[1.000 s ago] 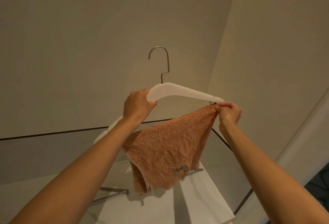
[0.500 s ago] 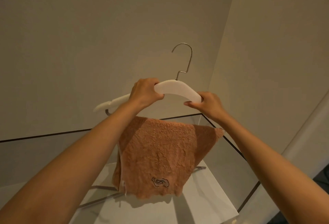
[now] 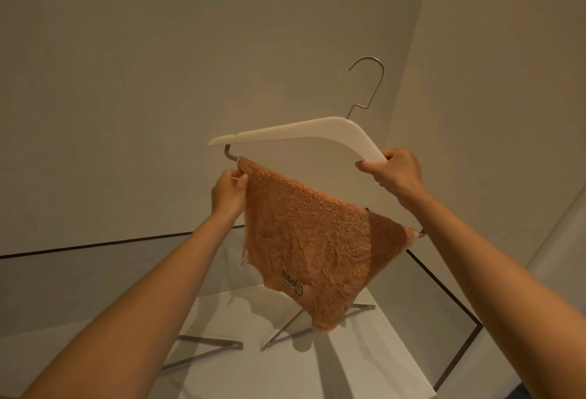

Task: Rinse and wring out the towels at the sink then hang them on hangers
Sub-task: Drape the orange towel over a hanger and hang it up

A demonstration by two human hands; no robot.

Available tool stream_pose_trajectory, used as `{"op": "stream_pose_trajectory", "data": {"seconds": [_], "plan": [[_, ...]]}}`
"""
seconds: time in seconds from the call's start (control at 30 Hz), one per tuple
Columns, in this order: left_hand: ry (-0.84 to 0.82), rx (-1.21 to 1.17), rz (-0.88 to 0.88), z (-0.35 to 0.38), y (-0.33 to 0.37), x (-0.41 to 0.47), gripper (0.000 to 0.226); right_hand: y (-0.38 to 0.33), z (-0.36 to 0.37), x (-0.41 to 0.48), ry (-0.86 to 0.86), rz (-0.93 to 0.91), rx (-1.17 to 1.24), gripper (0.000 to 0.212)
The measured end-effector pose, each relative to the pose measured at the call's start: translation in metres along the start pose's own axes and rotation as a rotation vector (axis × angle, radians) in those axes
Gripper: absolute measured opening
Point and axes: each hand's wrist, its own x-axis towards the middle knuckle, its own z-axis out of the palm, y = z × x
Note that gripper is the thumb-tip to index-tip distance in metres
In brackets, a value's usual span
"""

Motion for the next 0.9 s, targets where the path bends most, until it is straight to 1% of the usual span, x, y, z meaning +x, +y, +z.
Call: {"op": "stream_pose_trajectory", "data": {"seconds": [0.07, 0.1, 0.23, 0.33, 0.4, 0.57, 0.7, 0.77, 0.83, 0.87, 0.9], "plan": [[0.135, -0.046, 0.071, -0.004, 0.007, 0.004, 0.021, -0.003, -0.006, 0.001, 0.005, -0.010, 0.014, 0.031], [0.169, -0.088, 0.106, -0.007, 0.012, 0.006, 0.022, -0.003, -0.010, 0.001, 0.011, -0.015, 0.015, 0.031], [0.216, -0.141, 0.175, -0.009, 0.036, 0.012, 0.024, -0.004, -0.024, 0.005, 0.009, -0.018, 0.022, 0.024], [0.250, -0.134, 0.163, -0.008, 0.047, 0.017, 0.024, -0.008, -0.028, 0.008, 0.006, 0.014, 0.070, 0.020], [0.233, -0.120, 0.153, -0.008, 0.046, 0.019, 0.021, -0.010, -0.030, 0.009, 0.019, 0.038, 0.069, 0.021], [0.145, -0.164, 0.156, -0.007, 0.033, 0.022, 0.021, -0.012, -0.035, 0.009, 0.019, 0.099, 0.045, 0.024], [0.062, -0.295, 0.180, -0.008, 0.026, 0.017, 0.032, -0.014, -0.039, 0.009, 0.009, 0.079, 0.092, 0.025], [-0.042, -0.324, 0.206, -0.010, 0.020, 0.009, 0.031, -0.017, -0.045, 0.008, 0.002, 0.069, 0.140, 0.024], [-0.211, -0.325, 0.171, -0.012, 0.007, -0.001, 0.016, -0.020, -0.053, 0.008, 0.000, 0.065, 0.192, 0.024], [-0.299, -0.309, 0.134, -0.011, -0.001, -0.006, 0.012, -0.021, -0.058, 0.007, 0.003, 0.065, 0.215, 0.024], [-0.358, -0.283, 0.102, -0.009, -0.007, -0.010, 0.018, -0.022, -0.062, 0.007, 0.009, 0.068, 0.234, 0.025]]}}
